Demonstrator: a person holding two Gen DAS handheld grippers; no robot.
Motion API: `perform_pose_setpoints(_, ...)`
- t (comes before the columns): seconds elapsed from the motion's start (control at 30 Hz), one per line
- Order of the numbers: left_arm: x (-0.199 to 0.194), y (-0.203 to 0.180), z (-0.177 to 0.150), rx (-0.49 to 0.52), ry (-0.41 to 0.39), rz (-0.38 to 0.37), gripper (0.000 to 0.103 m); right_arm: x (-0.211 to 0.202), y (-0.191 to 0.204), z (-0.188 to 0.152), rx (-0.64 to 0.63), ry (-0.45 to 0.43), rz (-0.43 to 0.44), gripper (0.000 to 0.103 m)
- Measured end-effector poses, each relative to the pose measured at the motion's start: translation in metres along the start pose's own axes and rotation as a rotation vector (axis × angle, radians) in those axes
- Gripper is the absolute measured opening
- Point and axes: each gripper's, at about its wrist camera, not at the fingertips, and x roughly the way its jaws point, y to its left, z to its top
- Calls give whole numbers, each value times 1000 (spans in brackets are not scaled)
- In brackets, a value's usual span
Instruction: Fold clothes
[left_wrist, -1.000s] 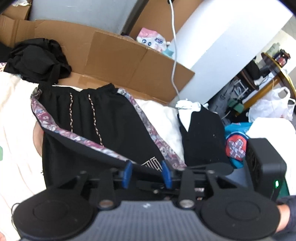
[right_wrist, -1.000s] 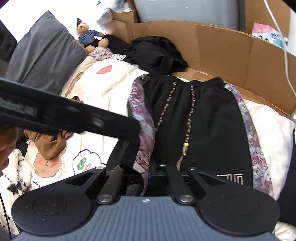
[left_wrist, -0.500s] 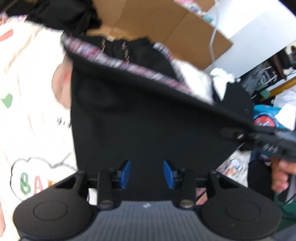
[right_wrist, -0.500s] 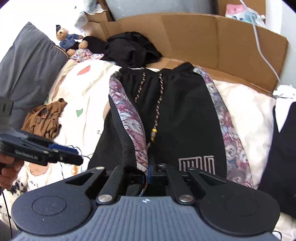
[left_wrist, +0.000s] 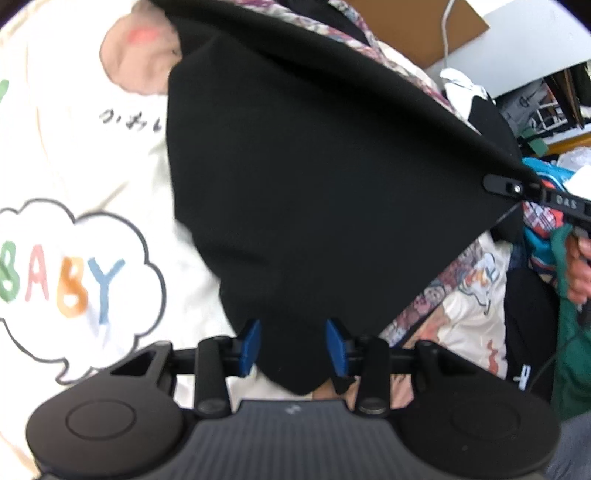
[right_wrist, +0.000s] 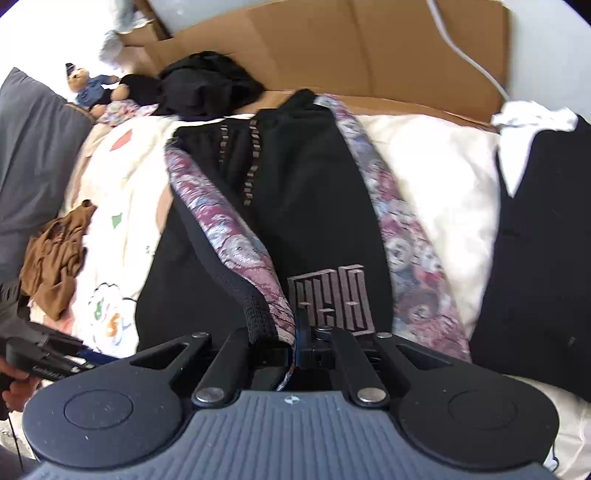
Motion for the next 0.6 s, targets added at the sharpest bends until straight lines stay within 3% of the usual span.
perform_pose_setpoints(0.1, 12, 5, -6, -33, 51, -38, 51, 0, -18, -6, 21, 12, -33, 3)
perform_pose_setpoints(0.27, 30, 4, -13, -25, 88, -62, 51, 7, -35, -15, 30, 53, -71, 3)
perform_pose_setpoints(0.5, 39, 11, -13, -80, 59, -121, 52, 17, -47, -24, 58, 96, -78, 3)
perform_pose_setpoints(0.6, 40, 10, -10, -55, 46, -124, 51, 22, -51, -27, 76, 111, -71, 3)
